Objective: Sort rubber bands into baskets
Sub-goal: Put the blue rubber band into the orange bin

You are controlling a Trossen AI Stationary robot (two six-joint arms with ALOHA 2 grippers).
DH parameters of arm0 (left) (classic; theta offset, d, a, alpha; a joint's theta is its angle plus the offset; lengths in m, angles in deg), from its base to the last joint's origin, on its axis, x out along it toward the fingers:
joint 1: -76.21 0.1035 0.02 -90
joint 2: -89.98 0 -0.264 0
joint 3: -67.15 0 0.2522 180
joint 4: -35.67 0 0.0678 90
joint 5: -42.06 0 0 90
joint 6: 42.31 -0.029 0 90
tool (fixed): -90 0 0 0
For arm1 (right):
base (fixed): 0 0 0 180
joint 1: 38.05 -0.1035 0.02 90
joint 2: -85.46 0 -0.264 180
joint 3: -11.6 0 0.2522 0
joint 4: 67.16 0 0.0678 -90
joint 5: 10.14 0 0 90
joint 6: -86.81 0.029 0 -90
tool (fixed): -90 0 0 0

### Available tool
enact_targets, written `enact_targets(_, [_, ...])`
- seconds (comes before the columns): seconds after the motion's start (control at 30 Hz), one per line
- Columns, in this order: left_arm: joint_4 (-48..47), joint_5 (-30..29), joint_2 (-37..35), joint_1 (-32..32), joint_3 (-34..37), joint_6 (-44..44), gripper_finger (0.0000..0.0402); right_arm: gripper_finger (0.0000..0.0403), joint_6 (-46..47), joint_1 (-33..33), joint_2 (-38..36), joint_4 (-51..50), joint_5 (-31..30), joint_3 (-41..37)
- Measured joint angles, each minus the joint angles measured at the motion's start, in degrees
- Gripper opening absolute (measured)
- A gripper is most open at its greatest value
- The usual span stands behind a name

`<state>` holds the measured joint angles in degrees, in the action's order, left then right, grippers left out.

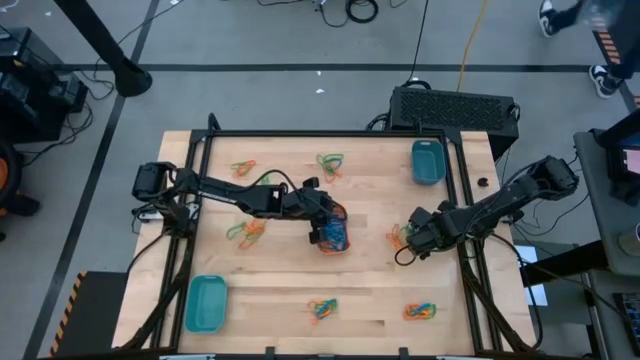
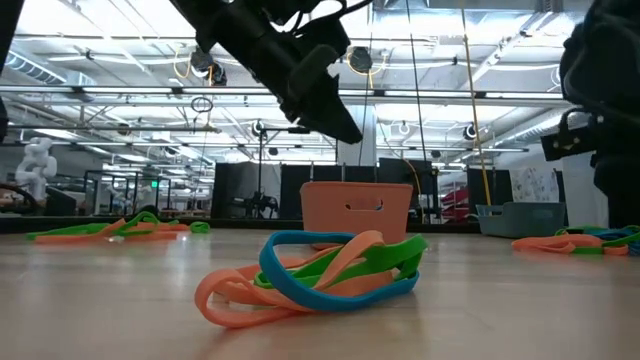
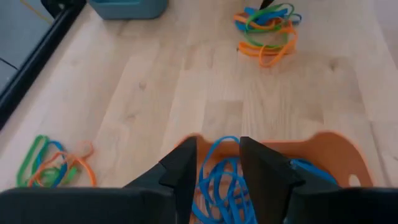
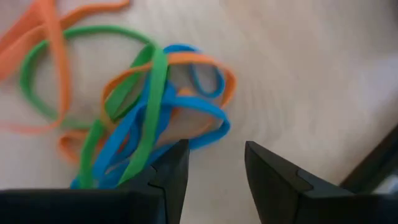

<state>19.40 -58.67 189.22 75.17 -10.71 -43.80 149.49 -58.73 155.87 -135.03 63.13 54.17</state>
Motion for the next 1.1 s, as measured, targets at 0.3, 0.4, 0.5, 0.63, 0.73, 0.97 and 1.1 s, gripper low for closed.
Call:
enact_targets(0.3, [-1.3,0.0,0.0,0.0,-0.1,-1.9,0.0130,0.0114,0.2,0.0,-0.2,6.1,-2.2,-3.6])
enact_targets(0.4, [-1.3,0.0,0.0,0.2,-0.1,-1.9,0.0130,0.0051,-0.5,0.1,-0.2,4.6,-1.3,-2.9])
enact_targets(0.5, [-1.2,0.0,0.0,0.2,-0.1,-1.9,0.0130,0.0011,-2.5,0.0,0.0,0.9,-3.3,-1.1])
enact_targets(0.63, [-1.3,0.0,0.0,-0.2,-0.1,-1.9,0.0130,0.0004,-2.4,0.1,0.0,-6.2,-7.9,3.6])
enact_targets(0.73, [-1.4,0.0,0.0,-0.6,-0.1,-1.8,0.0130,0.0003,-2.4,0.1,-0.1,-11.5,-10.5,8.0])
enact_targets(0.97, [3.0,18.3,-1.1,-0.8,-0.2,-0.3,0.0130,0.0001,-8.4,0.0,-0.1,-12.6,-19.2,18.2])
enact_targets(1.1, [9.3,22.8,-1.2,-1.1,1.1,1.2,0.0130,0.0001,-14.5,0.0,-0.1,-7.3,-25.0,22.6])
